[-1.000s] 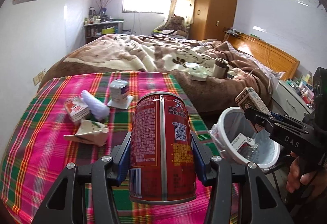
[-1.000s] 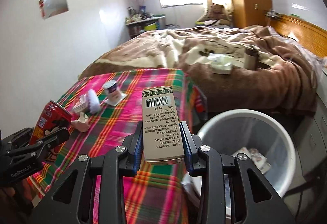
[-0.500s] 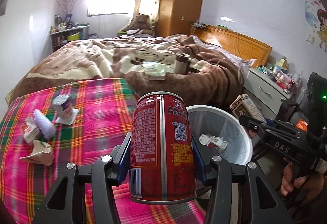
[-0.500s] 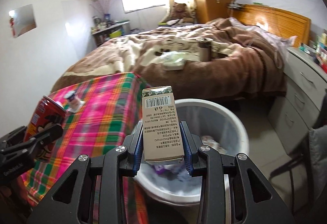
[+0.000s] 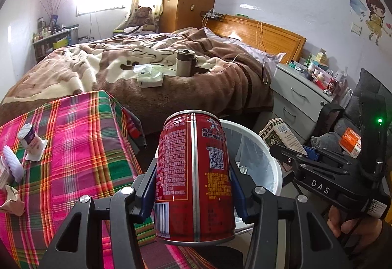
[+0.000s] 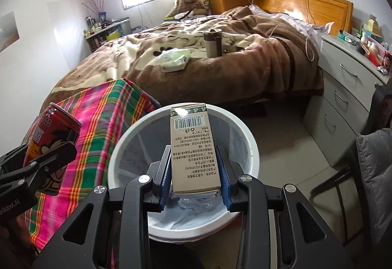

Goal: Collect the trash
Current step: 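Open the left tool to drop the can while the right tool drops the beige box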

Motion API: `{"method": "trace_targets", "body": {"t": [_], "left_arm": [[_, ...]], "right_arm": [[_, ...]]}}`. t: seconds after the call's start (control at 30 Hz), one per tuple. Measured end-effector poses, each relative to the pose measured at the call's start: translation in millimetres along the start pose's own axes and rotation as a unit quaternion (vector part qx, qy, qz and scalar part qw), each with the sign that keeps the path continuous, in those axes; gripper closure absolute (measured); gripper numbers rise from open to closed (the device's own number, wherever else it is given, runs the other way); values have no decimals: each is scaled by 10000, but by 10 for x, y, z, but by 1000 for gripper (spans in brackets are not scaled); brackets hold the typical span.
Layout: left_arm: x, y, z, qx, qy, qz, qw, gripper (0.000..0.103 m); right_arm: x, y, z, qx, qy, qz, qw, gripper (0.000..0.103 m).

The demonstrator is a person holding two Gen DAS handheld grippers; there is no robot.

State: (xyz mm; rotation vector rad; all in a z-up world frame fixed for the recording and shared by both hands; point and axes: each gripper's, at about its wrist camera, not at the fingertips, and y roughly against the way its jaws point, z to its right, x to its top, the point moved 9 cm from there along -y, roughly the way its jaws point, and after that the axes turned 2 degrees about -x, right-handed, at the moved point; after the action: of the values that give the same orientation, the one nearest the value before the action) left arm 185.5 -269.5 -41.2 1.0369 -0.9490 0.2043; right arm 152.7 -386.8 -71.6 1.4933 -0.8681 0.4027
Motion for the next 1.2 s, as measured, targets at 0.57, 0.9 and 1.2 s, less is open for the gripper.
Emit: {"method": "trace_targets", "body": {"t": [0.57,0.9,1.2], "left_arm": [[58,-330,58,-194,-25,-194,9996,50],[114,-289,8,-227,19,-143,9996,41],[127,-122,-112,-102,114,-22,9999,41]], "right_arm": [[-43,-260,148,-158,20,-365,9992,67],[-43,-294,142,-157,50,-438,9989,45],[3,-254,85,-134,48,-375,9992,45]]}}
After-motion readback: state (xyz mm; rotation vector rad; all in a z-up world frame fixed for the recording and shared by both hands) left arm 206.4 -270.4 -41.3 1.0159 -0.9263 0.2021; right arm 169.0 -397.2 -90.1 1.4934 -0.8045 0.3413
